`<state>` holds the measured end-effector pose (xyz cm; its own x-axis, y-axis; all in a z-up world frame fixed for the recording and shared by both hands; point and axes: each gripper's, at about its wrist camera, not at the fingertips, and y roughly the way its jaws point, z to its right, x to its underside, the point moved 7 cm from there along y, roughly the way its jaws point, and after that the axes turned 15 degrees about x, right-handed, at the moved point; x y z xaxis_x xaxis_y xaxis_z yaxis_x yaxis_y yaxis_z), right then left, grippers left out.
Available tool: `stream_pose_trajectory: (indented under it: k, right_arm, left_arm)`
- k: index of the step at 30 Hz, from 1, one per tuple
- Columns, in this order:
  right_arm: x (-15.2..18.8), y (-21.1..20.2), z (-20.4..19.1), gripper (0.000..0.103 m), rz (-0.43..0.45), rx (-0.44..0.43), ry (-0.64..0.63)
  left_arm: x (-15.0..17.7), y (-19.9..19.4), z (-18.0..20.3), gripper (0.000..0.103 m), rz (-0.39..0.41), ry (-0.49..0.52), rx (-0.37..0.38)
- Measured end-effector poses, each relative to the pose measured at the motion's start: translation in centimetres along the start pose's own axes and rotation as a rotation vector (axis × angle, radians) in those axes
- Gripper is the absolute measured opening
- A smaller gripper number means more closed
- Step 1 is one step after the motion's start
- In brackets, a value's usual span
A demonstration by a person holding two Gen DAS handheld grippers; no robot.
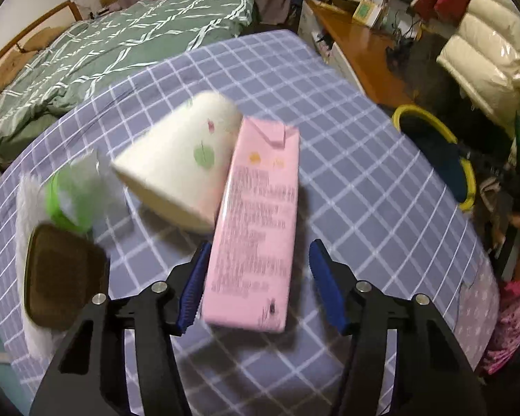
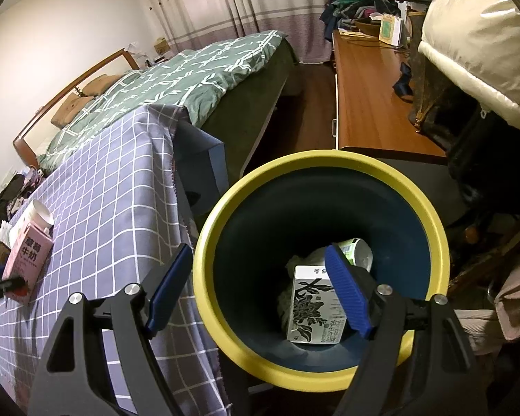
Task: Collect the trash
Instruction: 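Grasp the pink strawberry milk carton with the left gripper, then carry the pink carton with the left gripper and drop it into the bin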
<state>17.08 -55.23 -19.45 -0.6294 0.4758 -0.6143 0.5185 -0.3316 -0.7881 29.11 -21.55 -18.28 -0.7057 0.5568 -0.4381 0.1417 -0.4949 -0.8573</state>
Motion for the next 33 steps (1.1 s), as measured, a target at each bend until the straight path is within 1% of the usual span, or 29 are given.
stream_pose_trajectory:
  k: [1,3,4,7,9,13,16,21,22,24,27,29,33]
  right_arm:
    - [0.0,0.0,0.1,0.074,0.0,-0.001,0.002]
    - [-0.1,0.0,0.1,0.074,0.001,-0.006,0.006]
    - [-0.1,-0.1,0.1,0.075,0.001,-0.007,0.005]
    - [0.0,-0.1,-0.4,0.075,-0.001,-0.016,-0.001]
    - [0.1,-0.2,-0.6,0.075,-0.002,-0.02,-0.006]
    - [0.3,-0.3,-0.8,0.075,-0.002,-0.023,-0.015]
    - [0.3,-0.2,-0.7,0.075,-0.005,-0.023,-0.014]
    - [0.4,-0.1,-0.8,0.075,-0.008,-0.026,-0.016]
    - [0.5,-0.2,-0.8,0.075,-0.009,-0.028,-0.017]
    - [0.6,-0.2,-0.6,0.075,-0.008,-0.029,-0.015]
    - [0.7,-0.4,-0.1,0.075,-0.006,-0.027,-0.008]
    - [0.8,-0.7,0.3,0.075,-0.001,-0.026,0.0]
    - [0.9,-1.5,1.0,0.075,0.013,-0.029,0.008]
  left_arm:
    - [0.5,-0.2,0.2,0.058,0.0,-0.001,-0.013]
    - [1.1,-0.7,0.4,0.058,0.014,-0.012,0.009]
    - [1.1,-1.0,0.4,0.058,0.028,-0.015,0.023]
    - [0.5,-1.4,0.1,0.058,0.054,-0.022,0.028]
    - [-0.3,-1.2,0.0,0.058,0.051,-0.026,0.037]
    - [-1.3,-0.1,0.6,0.053,0.015,-0.015,0.051]
    - [-2.0,1.0,1.2,0.05,-0.014,-0.001,0.043]
    - [-3.1,2.2,0.6,0.049,-0.015,-0.015,-0.009]
    - [-3.2,2.4,0.4,0.045,-0.017,-0.017,-0.019]
    - [-3.2,2.7,0.2,0.04,-0.02,-0.021,-0.021]
    - [-2.8,2.3,0.3,0.039,-0.004,-0.017,-0.027]
    - [-2.5,1.6,0.7,0.039,0.02,-0.015,-0.022]
    - [-2.4,-0.5,2.6,0.039,0.06,0.016,-0.01]
